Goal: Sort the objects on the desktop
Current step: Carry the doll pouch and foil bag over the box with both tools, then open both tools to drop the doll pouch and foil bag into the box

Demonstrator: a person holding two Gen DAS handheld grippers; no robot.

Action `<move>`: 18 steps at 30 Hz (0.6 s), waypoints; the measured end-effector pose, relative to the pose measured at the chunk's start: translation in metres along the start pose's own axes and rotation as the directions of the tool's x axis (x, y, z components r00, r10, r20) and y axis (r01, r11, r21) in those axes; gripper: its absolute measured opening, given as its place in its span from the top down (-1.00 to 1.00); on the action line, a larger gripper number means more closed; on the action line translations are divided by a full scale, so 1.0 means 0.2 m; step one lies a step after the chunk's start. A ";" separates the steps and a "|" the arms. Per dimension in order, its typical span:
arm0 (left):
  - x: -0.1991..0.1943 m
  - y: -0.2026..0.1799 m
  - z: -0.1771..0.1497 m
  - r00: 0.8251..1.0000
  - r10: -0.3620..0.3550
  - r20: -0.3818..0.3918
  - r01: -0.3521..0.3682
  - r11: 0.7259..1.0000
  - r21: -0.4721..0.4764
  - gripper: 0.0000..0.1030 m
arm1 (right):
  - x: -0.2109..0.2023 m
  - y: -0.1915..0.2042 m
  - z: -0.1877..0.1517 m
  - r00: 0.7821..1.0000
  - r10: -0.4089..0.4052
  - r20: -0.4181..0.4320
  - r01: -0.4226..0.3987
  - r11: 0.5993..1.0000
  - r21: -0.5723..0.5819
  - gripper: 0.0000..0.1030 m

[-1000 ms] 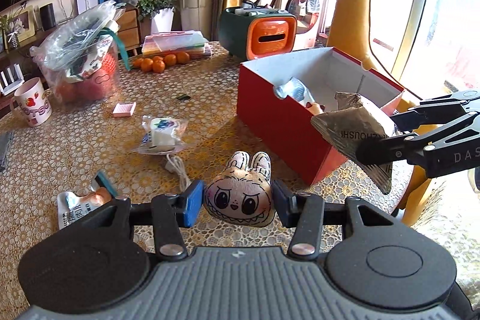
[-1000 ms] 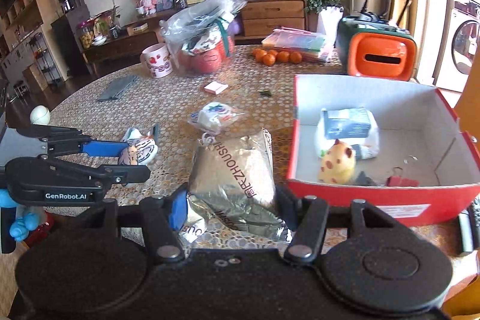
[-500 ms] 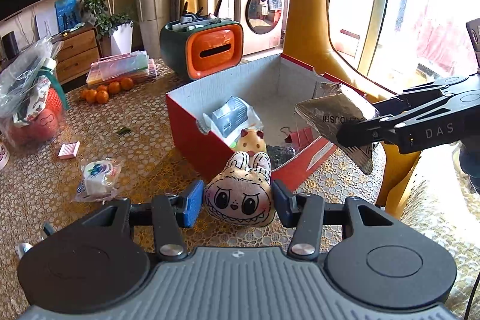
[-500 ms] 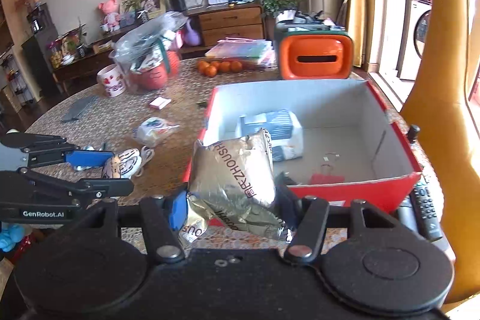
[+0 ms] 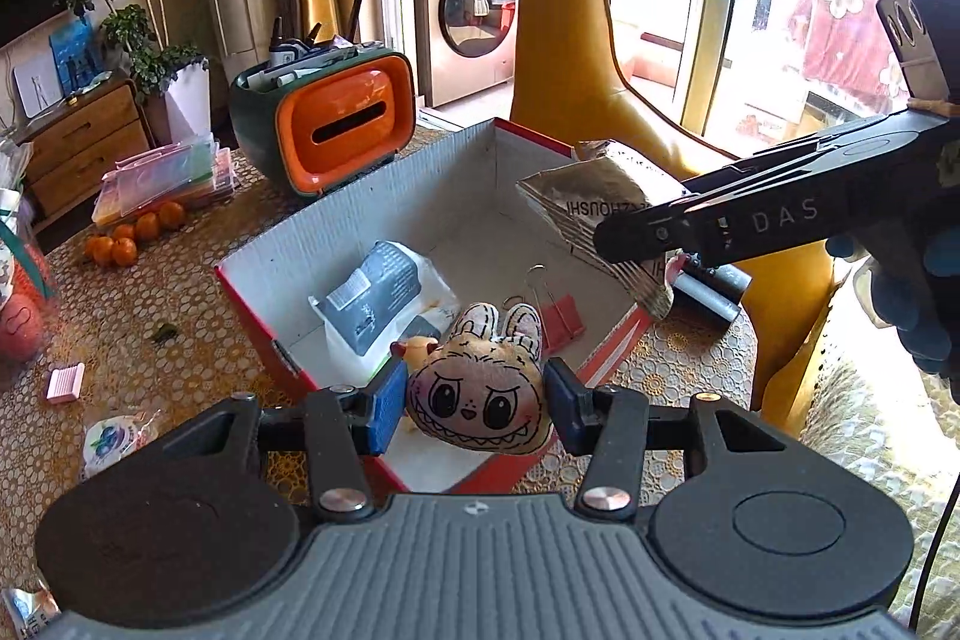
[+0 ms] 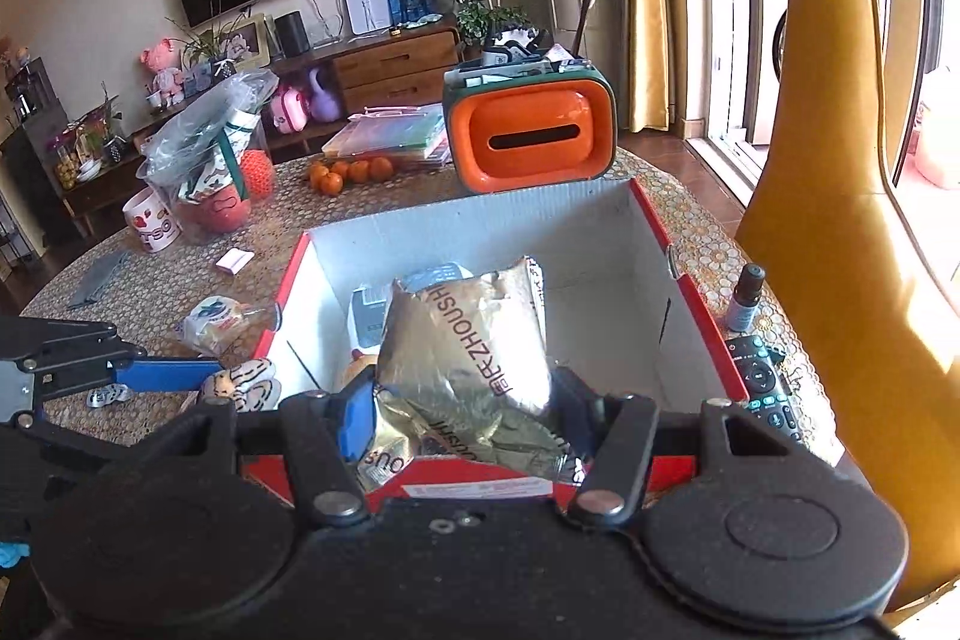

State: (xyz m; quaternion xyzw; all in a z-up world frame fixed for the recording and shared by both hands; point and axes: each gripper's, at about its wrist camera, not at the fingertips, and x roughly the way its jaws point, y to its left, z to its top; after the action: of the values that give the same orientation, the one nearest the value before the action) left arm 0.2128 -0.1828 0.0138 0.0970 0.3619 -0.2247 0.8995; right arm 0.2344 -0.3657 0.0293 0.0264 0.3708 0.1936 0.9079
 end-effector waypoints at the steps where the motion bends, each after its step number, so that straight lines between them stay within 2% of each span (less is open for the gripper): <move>1: 0.03 0.00 0.02 1.000 -0.001 -0.005 0.001 1.000 -0.004 0.06 | 0.02 -0.02 0.01 1.000 -0.004 -0.001 0.004 1.000 0.004 -0.16; 5: 0.15 0.02 0.10 0.999 -0.014 -0.035 0.013 0.999 -0.032 0.06 | 0.12 -0.08 0.08 1.000 -0.018 -0.015 0.018 1.000 0.007 -0.16; 9: 0.27 0.02 0.16 0.998 0.001 -0.062 -0.002 1.000 -0.010 0.06 | 0.23 -0.13 0.14 0.999 -0.034 -0.029 0.034 0.999 0.010 -0.15; 12: 0.36 0.01 0.20 0.996 0.012 -0.090 -0.010 1.000 0.023 0.06 | 0.31 -0.16 0.17 0.998 -0.037 -0.042 0.038 0.999 0.013 0.17; 18: 0.53 -0.01 0.22 0.990 0.008 -0.138 -0.002 0.999 0.045 0.06 | 0.47 -0.18 0.18 0.994 -0.068 -0.091 0.069 0.998 0.008 0.16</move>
State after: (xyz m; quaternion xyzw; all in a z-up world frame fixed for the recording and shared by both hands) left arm 0.3073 -0.2347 -0.0278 0.1333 0.4181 -0.2233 0.8704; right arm 0.3335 -0.3606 -0.0140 0.0097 0.4135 0.1614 0.8960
